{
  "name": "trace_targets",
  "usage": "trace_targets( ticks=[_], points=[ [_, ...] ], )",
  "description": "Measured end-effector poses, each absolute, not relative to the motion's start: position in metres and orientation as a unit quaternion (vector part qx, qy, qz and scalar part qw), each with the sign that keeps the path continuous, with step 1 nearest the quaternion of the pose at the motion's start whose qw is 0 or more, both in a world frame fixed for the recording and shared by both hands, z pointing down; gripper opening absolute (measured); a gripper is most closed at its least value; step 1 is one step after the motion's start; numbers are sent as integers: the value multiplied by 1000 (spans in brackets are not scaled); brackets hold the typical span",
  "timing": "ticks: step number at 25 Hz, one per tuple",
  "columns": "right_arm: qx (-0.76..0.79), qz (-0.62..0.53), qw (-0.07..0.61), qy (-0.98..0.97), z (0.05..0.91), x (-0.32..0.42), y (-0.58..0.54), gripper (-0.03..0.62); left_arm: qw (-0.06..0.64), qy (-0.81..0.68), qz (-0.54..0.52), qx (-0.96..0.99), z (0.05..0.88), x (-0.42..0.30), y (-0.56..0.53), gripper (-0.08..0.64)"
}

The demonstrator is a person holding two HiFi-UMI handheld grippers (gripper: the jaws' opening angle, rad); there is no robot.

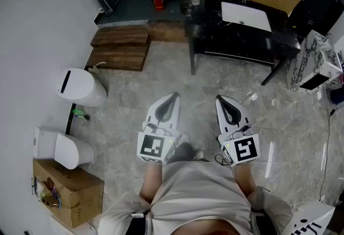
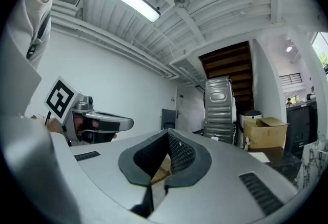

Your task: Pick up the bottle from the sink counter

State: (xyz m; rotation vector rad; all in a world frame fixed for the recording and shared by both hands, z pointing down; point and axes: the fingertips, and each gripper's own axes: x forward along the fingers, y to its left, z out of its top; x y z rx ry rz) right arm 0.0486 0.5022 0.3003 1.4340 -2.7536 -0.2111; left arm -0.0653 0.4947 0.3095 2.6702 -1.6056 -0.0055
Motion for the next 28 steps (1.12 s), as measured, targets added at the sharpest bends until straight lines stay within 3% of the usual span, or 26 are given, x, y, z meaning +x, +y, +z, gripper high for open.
trace_targets(
  ticks=[8, 28],
  points=[
    [474, -66, -14, -878, 296, 58, 524, -5, 0, -517, -6, 856, 308, -58, 516, 0],
    [474, -71, 20, -878, 320, 62, 447, -5, -6, -520, 5, 854, 320, -51, 442, 0]
  ],
)
